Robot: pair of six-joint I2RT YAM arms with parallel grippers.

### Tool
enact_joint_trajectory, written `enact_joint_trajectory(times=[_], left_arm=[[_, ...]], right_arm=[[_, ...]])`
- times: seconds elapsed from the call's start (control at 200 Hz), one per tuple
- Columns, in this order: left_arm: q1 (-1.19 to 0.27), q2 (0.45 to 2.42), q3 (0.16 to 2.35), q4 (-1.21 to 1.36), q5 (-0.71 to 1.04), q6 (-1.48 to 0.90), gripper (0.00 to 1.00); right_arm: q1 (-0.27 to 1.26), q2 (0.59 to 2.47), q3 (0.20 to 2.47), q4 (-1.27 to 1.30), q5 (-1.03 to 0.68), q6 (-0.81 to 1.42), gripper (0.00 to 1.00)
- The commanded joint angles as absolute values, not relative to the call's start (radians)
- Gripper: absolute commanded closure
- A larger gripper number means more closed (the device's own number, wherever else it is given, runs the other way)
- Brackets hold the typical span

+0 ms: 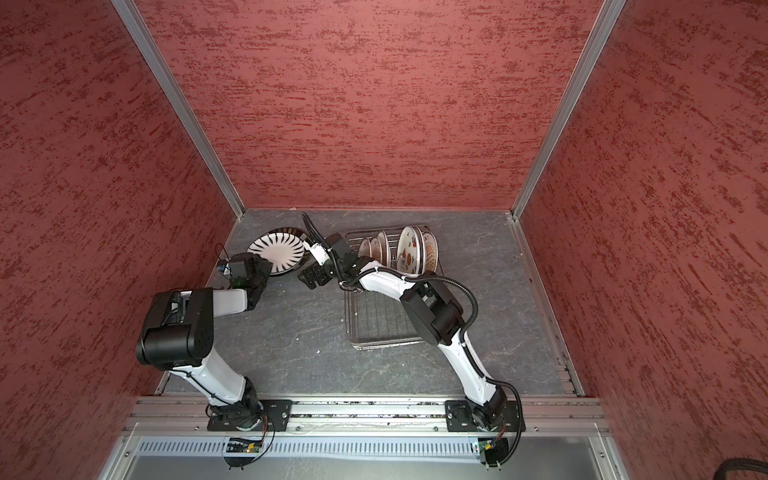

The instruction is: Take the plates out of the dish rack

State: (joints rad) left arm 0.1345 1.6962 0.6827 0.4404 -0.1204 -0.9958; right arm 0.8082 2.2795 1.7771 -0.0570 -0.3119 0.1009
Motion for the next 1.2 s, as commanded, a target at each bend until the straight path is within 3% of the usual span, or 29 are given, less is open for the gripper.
enact_joint_trajectory(times=[0.0, 0.376, 1.192], left_arm=[[0.133, 1.712, 0.7, 0.423, -0.158, -0.98, 0.46], [0.136, 1.703, 0.665, 0.451, -0.175, -1.011, 0.42], [0.156, 1.749, 0.701, 0.528, -0.077, -0.988, 0.43]], right_arm=[[0.808, 2.232, 1.775, -0.032, -0.311, 0.095, 0.02], [0.816, 2.208, 1.773, -0.044, -0.297, 0.088, 0.03], [0.836, 2.151, 1.751, -0.061, -0.273, 0.071, 0.03]])
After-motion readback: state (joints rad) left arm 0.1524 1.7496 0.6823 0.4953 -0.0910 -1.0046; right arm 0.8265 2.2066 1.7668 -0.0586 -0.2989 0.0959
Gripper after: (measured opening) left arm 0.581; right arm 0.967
